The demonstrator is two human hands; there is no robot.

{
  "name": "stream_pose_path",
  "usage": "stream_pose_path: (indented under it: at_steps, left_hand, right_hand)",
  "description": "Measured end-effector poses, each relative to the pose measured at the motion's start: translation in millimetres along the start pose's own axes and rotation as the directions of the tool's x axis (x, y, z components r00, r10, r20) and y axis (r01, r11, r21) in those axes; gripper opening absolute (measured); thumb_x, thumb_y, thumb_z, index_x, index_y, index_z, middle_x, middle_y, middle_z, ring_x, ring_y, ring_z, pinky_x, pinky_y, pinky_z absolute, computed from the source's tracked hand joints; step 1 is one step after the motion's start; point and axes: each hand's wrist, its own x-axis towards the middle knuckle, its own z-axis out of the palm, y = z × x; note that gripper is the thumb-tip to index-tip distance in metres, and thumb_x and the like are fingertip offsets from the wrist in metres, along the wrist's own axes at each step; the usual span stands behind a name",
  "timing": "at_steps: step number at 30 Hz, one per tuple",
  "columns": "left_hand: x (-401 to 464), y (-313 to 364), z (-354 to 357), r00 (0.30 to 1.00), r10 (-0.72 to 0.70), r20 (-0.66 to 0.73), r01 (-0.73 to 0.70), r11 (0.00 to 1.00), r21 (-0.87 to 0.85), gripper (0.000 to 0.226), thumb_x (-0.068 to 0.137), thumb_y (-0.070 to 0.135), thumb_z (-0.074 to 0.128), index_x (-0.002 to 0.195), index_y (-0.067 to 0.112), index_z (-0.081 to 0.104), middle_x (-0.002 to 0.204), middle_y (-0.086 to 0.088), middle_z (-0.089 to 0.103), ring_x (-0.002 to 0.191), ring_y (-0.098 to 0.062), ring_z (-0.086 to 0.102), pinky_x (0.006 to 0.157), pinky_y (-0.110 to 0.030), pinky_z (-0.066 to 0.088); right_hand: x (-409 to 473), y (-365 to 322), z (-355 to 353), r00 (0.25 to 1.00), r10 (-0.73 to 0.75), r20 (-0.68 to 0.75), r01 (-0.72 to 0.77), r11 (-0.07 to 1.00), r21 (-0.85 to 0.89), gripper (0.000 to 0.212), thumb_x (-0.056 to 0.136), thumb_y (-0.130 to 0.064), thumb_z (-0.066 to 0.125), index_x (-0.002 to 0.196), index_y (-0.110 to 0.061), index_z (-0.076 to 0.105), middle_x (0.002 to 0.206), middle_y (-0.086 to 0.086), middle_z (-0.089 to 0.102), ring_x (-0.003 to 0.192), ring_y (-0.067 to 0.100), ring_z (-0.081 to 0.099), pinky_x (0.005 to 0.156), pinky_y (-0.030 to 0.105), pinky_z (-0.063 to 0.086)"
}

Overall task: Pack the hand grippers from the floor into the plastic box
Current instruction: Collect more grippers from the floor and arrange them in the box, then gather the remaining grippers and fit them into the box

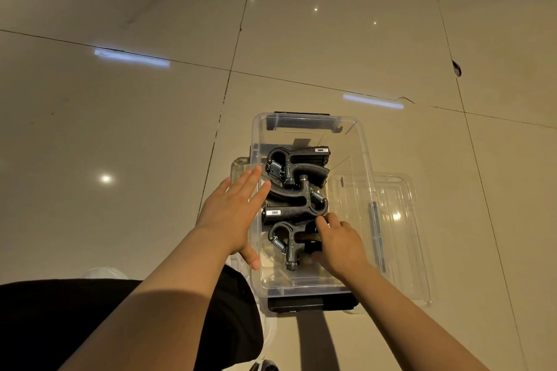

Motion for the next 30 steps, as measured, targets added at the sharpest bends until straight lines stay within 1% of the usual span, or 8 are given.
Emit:
stream_pose_path:
  at_steps: [3,5,9,12,16,21,25,30]
  left_hand:
    - [-3,3,-5,1.000,0.010,0.007,-0.009,1.000,-0.024,0.136,0.055,0.065,0.074,0.146,0.024,-0.019,0.149,-0.009,-0.033,0.139,-0.024,-0.025,0.113,-0.037,-0.007]
    - [-9,6,-10,1.000,0.009,0.002,-0.009,0.998,-0.060,0.126,0.062,0.056,0.076,0.148,0.026,-0.011,0.154,-0.010,-0.022,0.142,-0.026,-0.014,0.115,-0.038,0.002]
    - [-32,6,-26,0.999,-0.014,-0.047,0.010,0.996,-0.084,0.096,0.072,0.045,0.075,0.147,0.028,0.017,0.148,-0.003,0.032,0.132,-0.023,0.034,0.101,-0.037,0.038]
    - [-55,6,-42,0.978,-0.100,-0.185,0.065,0.981,-0.184,0.065,0.080,0.040,0.068,0.137,0.032,0.038,0.129,0.002,0.053,0.114,-0.019,0.052,0.086,-0.032,0.045]
    - [-98,10,-54,0.893,-0.242,-0.381,0.060,0.900,-0.431,0.041,0.088,0.025,0.060,0.127,0.033,0.051,0.110,0.010,0.061,0.098,-0.013,0.057,0.079,-0.028,0.047]
    - [-165,-10,-50,0.780,-0.357,-0.514,-0.011,0.813,-0.582,0.023,0.091,0.023,0.057,0.110,0.034,0.062,0.094,0.017,0.062,0.088,-0.006,0.058,0.079,-0.028,0.050]
    - [-212,-71,-54,0.655,-0.479,-0.584,-0.093,0.716,-0.692,0.019,0.089,0.023,0.061,0.106,0.029,0.065,0.096,0.015,0.064,0.086,-0.001,0.058,0.080,-0.020,0.048]
    - [-280,-180,-75,0.587,-0.555,-0.589,-0.075,0.688,-0.722,0.018,0.087,0.025,0.063,0.105,0.029,0.065,0.093,0.012,0.065,0.086,-0.002,0.060,0.082,-0.022,0.049]
  right_hand:
    - [1,-6,-3,0.999,0.032,0.028,-0.032,0.999,-0.022,0.055,0.081,-0.019,0.068,0.126,-0.017,0.036,0.128,0.010,0.045,0.100,0.029,0.055,0.078,0.033,0.047]
    - [-2,-8,-12,0.997,0.037,0.063,-0.037,0.999,-0.003,0.054,0.084,-0.021,0.066,0.129,-0.017,0.036,0.130,0.010,0.043,0.104,0.031,0.053,0.080,0.035,0.045]
    - [-31,-13,-42,1.000,-0.015,-0.007,0.016,0.984,0.179,0.054,0.085,-0.037,0.063,0.131,-0.020,0.040,0.134,0.007,0.041,0.108,0.029,0.054,0.085,0.035,0.046]
    - [-61,-18,-69,0.990,-0.068,-0.120,0.102,0.946,0.307,0.058,0.087,-0.036,0.061,0.139,-0.026,0.037,0.145,0.003,0.032,0.113,0.021,0.054,0.090,0.030,0.046]
    - [-96,-35,-108,0.956,-0.108,-0.272,0.214,0.892,0.398,0.052,0.089,-0.031,0.061,0.137,-0.031,0.042,0.143,-0.003,0.035,0.109,0.013,0.055,0.093,0.026,0.045]
    - [-114,-96,-163,0.898,-0.200,-0.392,0.351,0.862,0.365,0.029,0.089,-0.031,0.061,0.118,-0.028,0.060,0.113,-0.007,0.063,0.095,0.008,0.060,0.086,0.032,0.053]
    - [-111,-170,-201,0.864,-0.257,-0.432,0.424,0.835,0.351,0.023,0.090,-0.033,0.060,0.111,-0.025,0.063,0.107,-0.007,0.066,0.089,0.008,0.062,0.084,0.035,0.054]
    - [-87,-289,-250,0.820,-0.363,-0.442,0.517,0.802,0.300,0.023,0.089,-0.038,0.059,0.110,-0.029,0.061,0.111,-0.010,0.061,0.087,0.005,0.060,0.083,0.033,0.053]
